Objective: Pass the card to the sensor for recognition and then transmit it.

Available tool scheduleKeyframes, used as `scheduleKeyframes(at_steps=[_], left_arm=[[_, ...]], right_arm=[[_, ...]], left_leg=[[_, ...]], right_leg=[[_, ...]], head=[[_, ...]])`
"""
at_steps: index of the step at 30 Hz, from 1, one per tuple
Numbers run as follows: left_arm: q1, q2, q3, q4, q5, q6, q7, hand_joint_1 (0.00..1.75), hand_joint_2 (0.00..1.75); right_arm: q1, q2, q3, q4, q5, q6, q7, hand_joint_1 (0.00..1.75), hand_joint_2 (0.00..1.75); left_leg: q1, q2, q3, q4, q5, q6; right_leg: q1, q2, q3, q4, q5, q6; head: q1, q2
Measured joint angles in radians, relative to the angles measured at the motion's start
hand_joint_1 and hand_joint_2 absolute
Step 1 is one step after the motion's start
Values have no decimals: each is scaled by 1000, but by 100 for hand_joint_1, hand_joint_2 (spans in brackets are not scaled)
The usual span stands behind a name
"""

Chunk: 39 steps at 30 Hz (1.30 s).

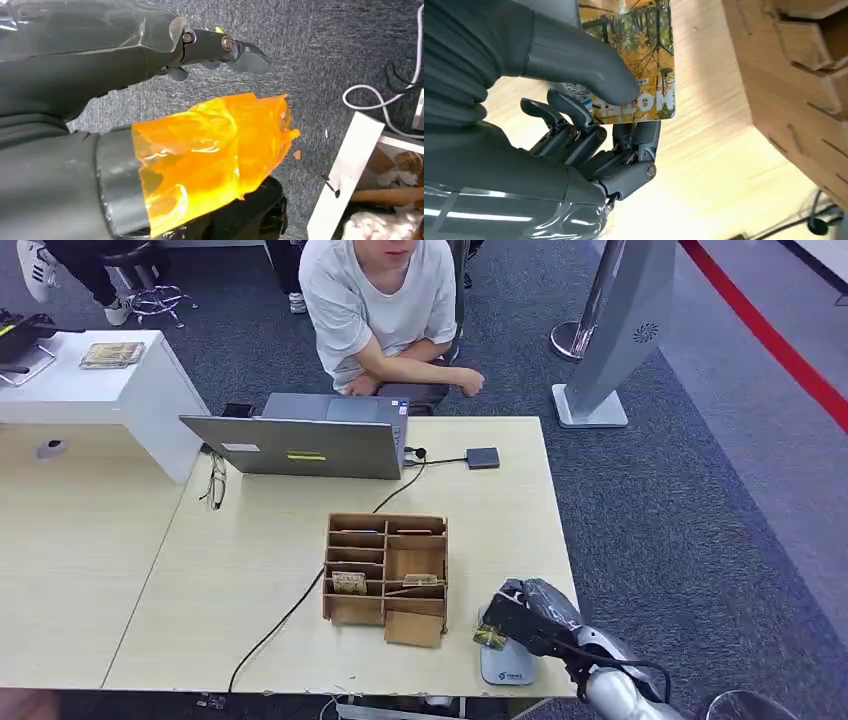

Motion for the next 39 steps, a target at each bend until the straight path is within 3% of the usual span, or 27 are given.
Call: scheduleKeyframes(at_steps=[14,20,30,39], left_arm=[[29,13,-56,-3,48,8,36,0,0],[43,15,-79,-24,70,16,53,0,0],[87,3,-110,-117,69,3,119,0,0],[104,-11,-114,-171,48,-16,137,0,0]], right_arm=[[8,-27,11,6,17,-6,21,175,175],[8,-28,13,6,77,-48,39,175,175],[7,-5,39,-15,383,-197,107,175,175],[7,28,65,-16,532,-238,116,175,175]], left_leg=[[0,0,0,0,0,0],[0,0,0,0,0,0],[0,0,0,0,0,0],[0,0,0,0,0,0]], right_leg=[[0,0,0,0,0,0],[0,0,0,0,0,0],[0,0,0,0,0,0],[0,0,0,0,0,0]], head=[[0,0],[0,0],[0,0],[0,0]])
